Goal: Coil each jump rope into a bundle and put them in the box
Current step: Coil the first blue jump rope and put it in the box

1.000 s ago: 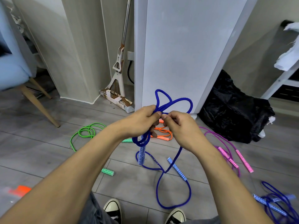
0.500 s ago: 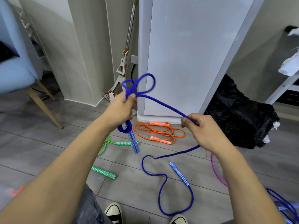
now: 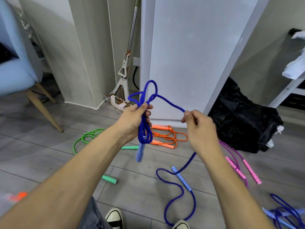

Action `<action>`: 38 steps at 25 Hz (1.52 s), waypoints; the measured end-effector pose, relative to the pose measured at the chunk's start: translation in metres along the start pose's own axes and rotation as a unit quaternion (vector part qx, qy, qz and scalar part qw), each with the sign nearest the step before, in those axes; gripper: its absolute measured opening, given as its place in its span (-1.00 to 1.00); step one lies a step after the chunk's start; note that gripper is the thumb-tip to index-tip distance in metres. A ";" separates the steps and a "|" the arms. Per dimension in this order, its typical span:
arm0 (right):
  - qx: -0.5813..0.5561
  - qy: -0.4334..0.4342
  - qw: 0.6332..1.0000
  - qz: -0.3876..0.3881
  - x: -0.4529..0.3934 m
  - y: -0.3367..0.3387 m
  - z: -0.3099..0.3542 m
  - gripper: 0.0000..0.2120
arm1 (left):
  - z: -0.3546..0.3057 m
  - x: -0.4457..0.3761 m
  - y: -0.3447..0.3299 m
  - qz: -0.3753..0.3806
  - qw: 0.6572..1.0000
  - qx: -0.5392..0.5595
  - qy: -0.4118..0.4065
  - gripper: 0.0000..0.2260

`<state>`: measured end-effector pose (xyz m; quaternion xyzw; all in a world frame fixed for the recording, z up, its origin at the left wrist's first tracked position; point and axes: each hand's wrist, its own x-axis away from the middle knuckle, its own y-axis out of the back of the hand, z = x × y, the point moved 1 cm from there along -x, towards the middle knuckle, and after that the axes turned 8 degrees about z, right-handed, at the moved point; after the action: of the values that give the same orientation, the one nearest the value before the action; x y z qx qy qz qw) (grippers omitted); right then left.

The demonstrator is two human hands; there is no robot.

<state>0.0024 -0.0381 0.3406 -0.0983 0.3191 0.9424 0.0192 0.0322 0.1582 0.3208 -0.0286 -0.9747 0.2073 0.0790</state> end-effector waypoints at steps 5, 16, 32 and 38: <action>0.035 0.019 0.998 0.046 0.011 -0.035 0.016 -0.84 | 0.020 0.012 -0.025 0.047 0.996 -0.059 0.036 -0.80; -0.036 0.026 0.999 -0.011 0.016 -0.042 0.012 -0.95 | 0.027 0.015 -0.029 0.038 0.996 -0.055 0.051 -0.83; 0.004 -0.104 0.910 0.402 0.009 0.010 -0.026 -0.67 | -0.033 -0.015 0.054 -0.129 0.960 0.231 -0.089 -0.80; 0.105 -0.004 0.987 0.120 -0.004 0.022 -0.023 -0.77 | -0.030 -0.005 0.034 -0.096 0.987 -0.020 -0.125 -0.84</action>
<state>0.0078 -0.0699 0.3365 -0.0533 0.4254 0.8997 -0.0822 0.0426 0.2005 0.3332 0.0897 -0.9791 0.1807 -0.0243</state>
